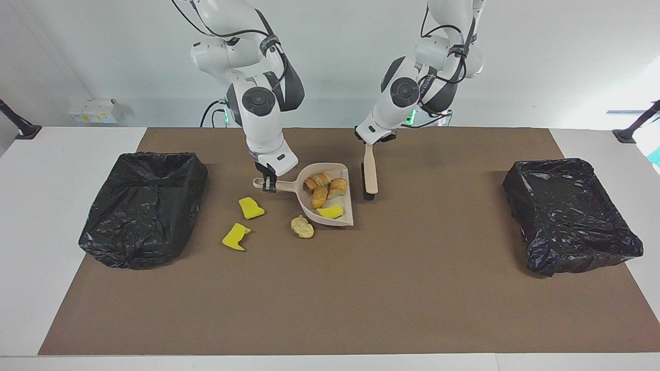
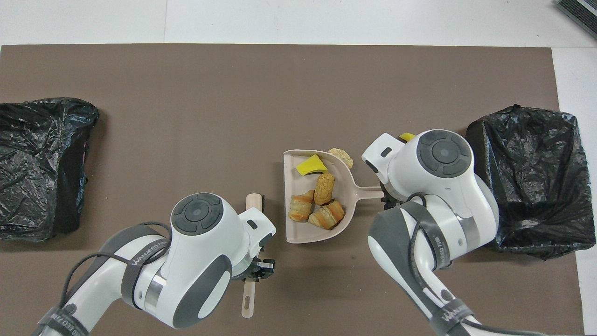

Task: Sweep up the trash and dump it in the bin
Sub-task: 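Carry the loaded dustpan to the bin with the right gripper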

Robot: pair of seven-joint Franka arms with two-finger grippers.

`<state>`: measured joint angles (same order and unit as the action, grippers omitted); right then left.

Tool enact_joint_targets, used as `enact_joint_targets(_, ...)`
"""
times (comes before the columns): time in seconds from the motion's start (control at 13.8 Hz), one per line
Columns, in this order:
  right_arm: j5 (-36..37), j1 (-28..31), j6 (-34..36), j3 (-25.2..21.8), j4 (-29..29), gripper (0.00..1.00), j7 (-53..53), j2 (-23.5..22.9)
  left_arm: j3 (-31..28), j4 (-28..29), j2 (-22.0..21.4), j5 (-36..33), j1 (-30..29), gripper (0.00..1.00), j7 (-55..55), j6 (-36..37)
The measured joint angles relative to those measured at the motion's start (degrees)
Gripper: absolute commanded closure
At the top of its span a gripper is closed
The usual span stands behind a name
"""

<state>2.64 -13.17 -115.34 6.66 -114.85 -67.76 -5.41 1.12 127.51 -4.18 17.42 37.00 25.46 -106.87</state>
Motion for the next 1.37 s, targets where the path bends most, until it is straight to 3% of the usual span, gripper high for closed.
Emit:
enact_joint_targets(0.22,-0.05,2.48,5.36,-0.13,4.84,1.0,-5.49,0.15,0.03,0.57,-2.73,-1.45,0.01,1.0,1.41,1.77)
enact_joint_targets(0.58,-0.06,10.49,9.7,-0.37,10.74,1.0,-17.13,0.18,1.99,7.43,-8.29,-2.94,1.88,1.0,3.59,1.68)
enact_joint_targets(1.01,-0.01,23.74,10.56,-0.79,11.49,1.0,-23.23,0.17,14.19,12.91,-16.17,-3.02,3.4,1.0,16.71,-0.79)
enact_joint_targets(1.37,1.56,32.45,8.25,-4.54,11.84,1.0,-23.86,0.13,15.02,15.98,-17.66,-3.1,4.48,1.0,18.79,-3.45)
